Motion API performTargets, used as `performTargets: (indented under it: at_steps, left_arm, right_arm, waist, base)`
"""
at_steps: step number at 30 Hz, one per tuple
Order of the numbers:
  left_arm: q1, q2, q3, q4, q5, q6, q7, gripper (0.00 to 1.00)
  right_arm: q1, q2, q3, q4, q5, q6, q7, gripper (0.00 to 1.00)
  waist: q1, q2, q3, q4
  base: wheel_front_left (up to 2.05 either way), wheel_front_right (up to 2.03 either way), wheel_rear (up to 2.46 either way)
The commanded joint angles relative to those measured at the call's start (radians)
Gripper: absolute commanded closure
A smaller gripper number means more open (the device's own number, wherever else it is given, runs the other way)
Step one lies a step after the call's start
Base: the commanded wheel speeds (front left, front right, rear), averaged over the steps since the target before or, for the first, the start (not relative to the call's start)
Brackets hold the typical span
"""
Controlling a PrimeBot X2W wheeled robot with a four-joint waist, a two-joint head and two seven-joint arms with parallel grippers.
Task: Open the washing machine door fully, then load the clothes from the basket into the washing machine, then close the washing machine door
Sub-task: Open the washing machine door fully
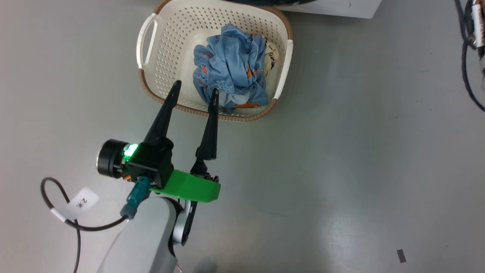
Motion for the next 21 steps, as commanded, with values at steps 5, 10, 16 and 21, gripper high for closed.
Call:
performTargets:
  at_steps: [5, 10, 16, 21]
  left_arm:
    - [0.000, 0.022, 0.040, -0.010, 0.013, 0.002, -0.008, 0.00]
    - [0.009, 0.022, 0.045, -0.004, 0.015, 0.000, -0.008, 0.00]
    - [0.032, 0.022, 0.052, 0.007, 0.022, -0.006, -0.008, 0.00]
    - [0.052, 0.022, 0.057, 0.020, 0.026, -0.015, -0.008, 0.00]
  right_arm:
    - [0.081, 0.063, 0.019, -0.095, 0.018, 0.002, 0.056, 1.00]
    - [0.152, 0.076, 0.022, -0.172, 0.036, 0.002, 0.093, 1.00]
    - [0.250, 0.095, 0.028, -0.267, 0.059, 0.002, 0.128, 1.00]
    - [0.328, 0.109, 0.039, -0.328, 0.070, 0.002, 0.148, 1.00]
  waist:
    - [-0.0001, -0.0001, -0.014, -0.013]
    - [-0.0001, -0.0001, -0.033, -0.020]
    - [-0.0001, -0.0001, -0.067, -0.027]
    - [-0.0001, -0.0001, -0.100, -0.029]
  base:
    - [0.00, 0.00, 0.00]
    - [0.00, 0.00, 0.00]
    - [0.00, 0.00, 0.00]
    - [0.00, 0.00, 0.00]
